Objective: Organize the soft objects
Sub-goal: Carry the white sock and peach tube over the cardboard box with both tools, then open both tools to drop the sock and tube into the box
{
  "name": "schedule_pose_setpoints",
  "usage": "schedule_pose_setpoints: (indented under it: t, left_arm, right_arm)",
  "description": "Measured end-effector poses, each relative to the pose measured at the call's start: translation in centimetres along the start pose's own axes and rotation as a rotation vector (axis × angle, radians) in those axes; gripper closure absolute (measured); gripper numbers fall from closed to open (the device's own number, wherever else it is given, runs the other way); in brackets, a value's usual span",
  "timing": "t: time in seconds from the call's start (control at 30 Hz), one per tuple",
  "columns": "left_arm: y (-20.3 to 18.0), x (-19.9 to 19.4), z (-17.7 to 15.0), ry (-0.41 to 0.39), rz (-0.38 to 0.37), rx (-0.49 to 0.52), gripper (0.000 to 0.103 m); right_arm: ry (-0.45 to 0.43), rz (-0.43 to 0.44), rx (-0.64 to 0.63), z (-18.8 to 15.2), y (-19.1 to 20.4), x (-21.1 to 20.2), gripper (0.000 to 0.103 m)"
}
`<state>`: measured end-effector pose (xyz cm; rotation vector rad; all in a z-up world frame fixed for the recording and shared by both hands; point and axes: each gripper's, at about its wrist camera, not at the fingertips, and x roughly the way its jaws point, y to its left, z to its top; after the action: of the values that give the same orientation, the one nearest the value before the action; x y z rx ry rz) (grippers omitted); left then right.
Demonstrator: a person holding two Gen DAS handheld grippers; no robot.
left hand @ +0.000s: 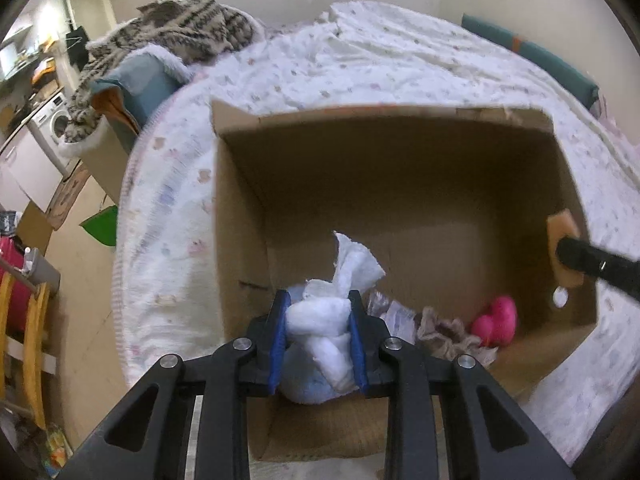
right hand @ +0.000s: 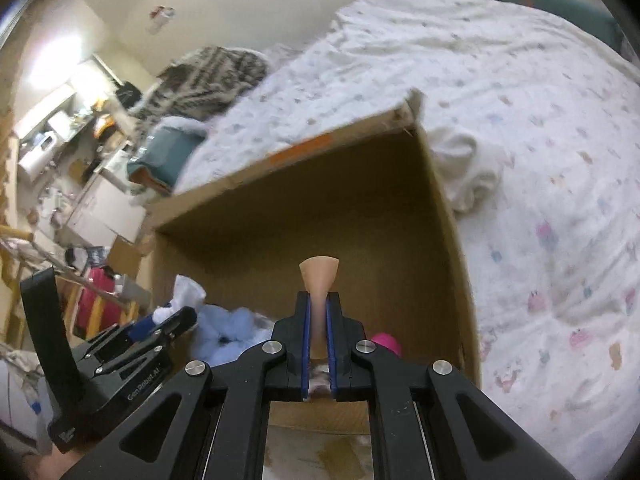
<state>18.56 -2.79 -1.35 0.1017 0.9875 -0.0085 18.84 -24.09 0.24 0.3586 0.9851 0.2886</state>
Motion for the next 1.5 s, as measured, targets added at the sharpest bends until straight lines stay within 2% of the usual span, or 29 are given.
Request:
schedule_pose_setpoints:
  t: [0.3, 0.47, 0.6, 0.73, 0.77, 0.9, 1.0, 1.1, 1.2, 1.27, 1.3, 1.33, 1.37, 1.4, 1.5]
  left_arm:
    - [-0.7, 0.8, -0.4, -0.004, -0.010, -0.006, 0.078]
    - [-0.5, 0.9, -0.7, 0.018, -0.025, -0.041, 0.077]
    - [-0.6, 0.9, -0.7, 0.012, -0.007, -0.034, 0.074]
    - [-0.3, 0.9, -0.6, 0.018, -0.023, -0.061, 0.072]
    - [-0.3, 0.9, -0.6, 0.020, -0.026, -0.063, 0.069]
    - [-0.4, 0.4, -0.6, 0.010, -0.052, -0.066, 0.047]
    - [-0.6, 0.2, -0.7, 0.002, -0.059, -0.058, 0.040]
    - [-0.9, 0.3, -0.7, 0.012, -0.060, -0.050, 0.040]
    - [-1.0, 0.2, -0.7, 0.016, -0.067, -0.058, 0.040]
    - [-1.1, 0.2, -0.7, 0.013, -0.069, -0.057, 0.040]
    - [-1.2, 0.1, -0.7, 0.011, -0.068, -0.055, 0.040]
    - [-1.2, 0.1, -0.7, 0.010, -0.067, -0.054, 0.040]
    - [-1.2, 0.0, -0.6, 0.010, -0.066, -0.055, 0.040]
    - [-1.2, -0.1, -0.6, 0.009, -0.068, -0.059, 0.040]
    - [-1.0, -0.7, -0.5, -0.006, -0.082, -0.063, 0.040]
  right_arm:
    - [0.043, -0.037, -0.033, -0.3, -0.3, 1.2, 0.094]
    - [0.029, -0.026, -0.061, -0.5, 0.3, 1.0, 0.094]
    - [0.049, -0.028, -0.022, -0.5, -0.4, 1.4, 0.094]
    - [0.068, -0.035, -0.012, -0.5, -0.5, 1.9, 0.094]
    - [0.069, -0.034, -0.015, -0.6, -0.5, 1.9, 0.094]
    - [0.066, -0.025, -0.013, -0.6, -0.4, 2.0, 0.094]
    - [0.068, -0.023, -0.010, -0.6, -0.5, 2.0, 0.093]
    - [0.071, -0.016, 0.002, -0.5, -0.6, 2.1, 0.086]
    - [0.068, -0.001, 0.018, -0.4, -0.9, 1.9, 0.084]
    - [0.064, 0.000, 0.029, -0.3, -1.0, 1.8, 0.078]
    - [0.061, 0.002, 0.036, -0.3, -1.1, 1.6, 0.068]
    - [0.056, 0.010, 0.045, -0.2, -1.3, 1.5, 0.049]
    - [0.046, 0.013, 0.051, -0.1, -1.3, 1.3, 0.040]
    - [0.037, 0.007, 0.052, -0.1, -1.3, 1.1, 0.036]
    - [0.029, 0.006, 0.052, 0.1, -1.3, 0.6, 0.036]
